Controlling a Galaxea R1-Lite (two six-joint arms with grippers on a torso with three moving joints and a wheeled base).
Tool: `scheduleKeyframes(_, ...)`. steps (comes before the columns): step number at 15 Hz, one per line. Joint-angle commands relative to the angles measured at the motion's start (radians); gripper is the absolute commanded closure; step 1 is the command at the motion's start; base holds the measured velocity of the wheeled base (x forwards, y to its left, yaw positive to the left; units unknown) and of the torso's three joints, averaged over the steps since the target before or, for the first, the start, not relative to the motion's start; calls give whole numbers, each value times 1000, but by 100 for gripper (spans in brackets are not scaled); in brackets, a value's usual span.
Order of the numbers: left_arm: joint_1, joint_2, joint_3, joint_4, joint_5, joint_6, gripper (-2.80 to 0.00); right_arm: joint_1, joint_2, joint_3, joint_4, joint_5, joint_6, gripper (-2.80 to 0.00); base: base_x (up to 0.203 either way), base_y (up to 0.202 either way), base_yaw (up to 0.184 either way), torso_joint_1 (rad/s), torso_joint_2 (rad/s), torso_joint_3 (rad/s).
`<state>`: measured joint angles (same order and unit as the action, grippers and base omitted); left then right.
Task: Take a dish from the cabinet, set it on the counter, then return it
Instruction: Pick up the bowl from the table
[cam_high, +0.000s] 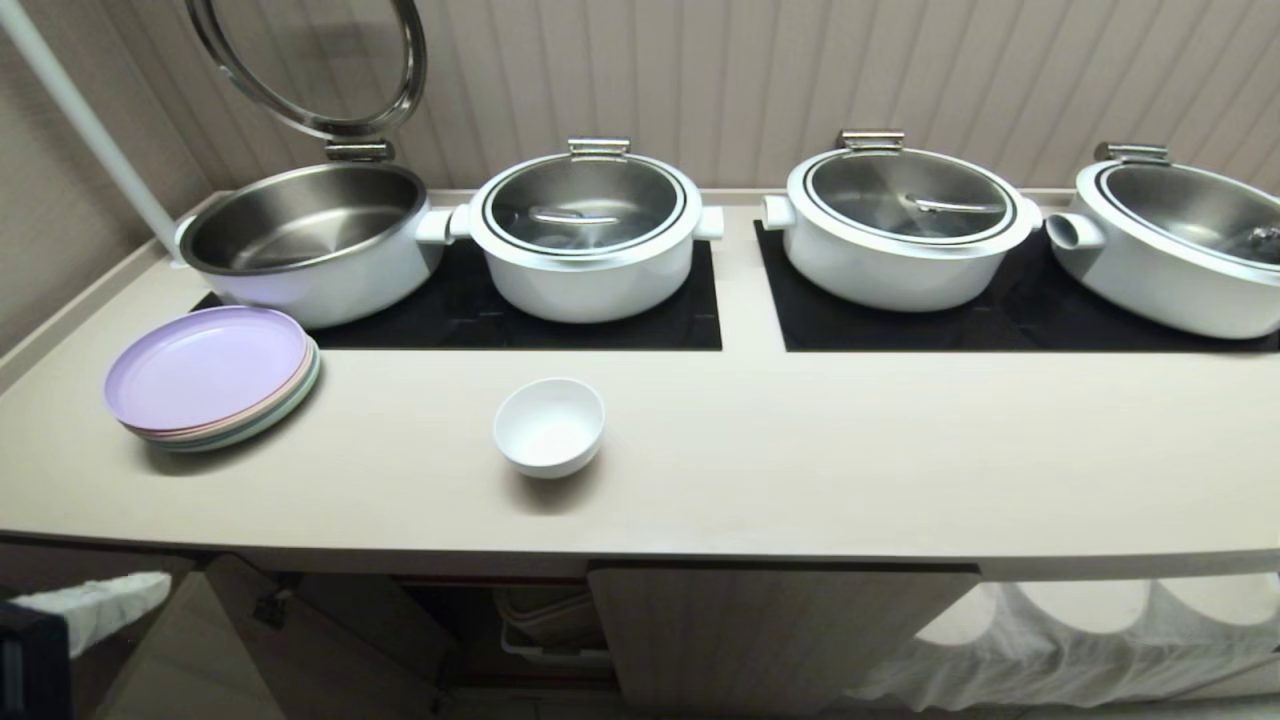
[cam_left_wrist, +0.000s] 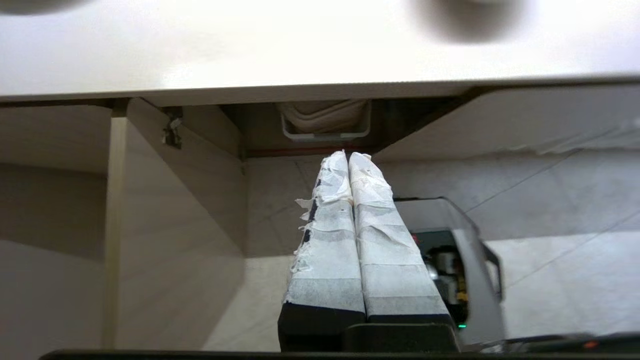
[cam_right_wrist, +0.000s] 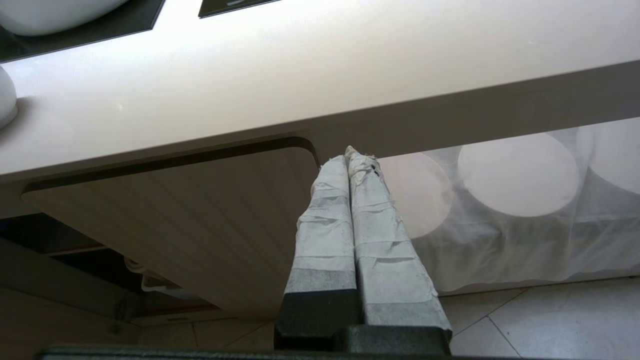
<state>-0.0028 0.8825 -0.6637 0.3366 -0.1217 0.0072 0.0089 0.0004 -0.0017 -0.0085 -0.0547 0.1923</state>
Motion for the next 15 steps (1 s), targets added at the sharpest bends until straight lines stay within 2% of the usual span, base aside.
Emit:
scheduleKeyframes(1,0,174,-82,3,1,-48,0,0,0,0,-1,-1,1,0,0,0,0,0,0,0)
scheduleKeyframes(5,-16,325,-212,30,4,-62,0,0,0,0,-1,-1,1,0,0,0,0,0,0,0)
scheduleKeyframes(9,-51,483,-443,200,4,-63,0,0,0,0,-1,-1,1,0,0,0,0,0,0,0)
scheduleKeyframes(13,-76,663,-736,429,-1,-64,0,0,0,0,-1,-1,1,0,0,0,0,0,0,0)
scheduleKeyframes(15,-92,757,-854,507,-4,-65,0,0,0,0,-1,-1,1,0,0,0,0,0,0,0)
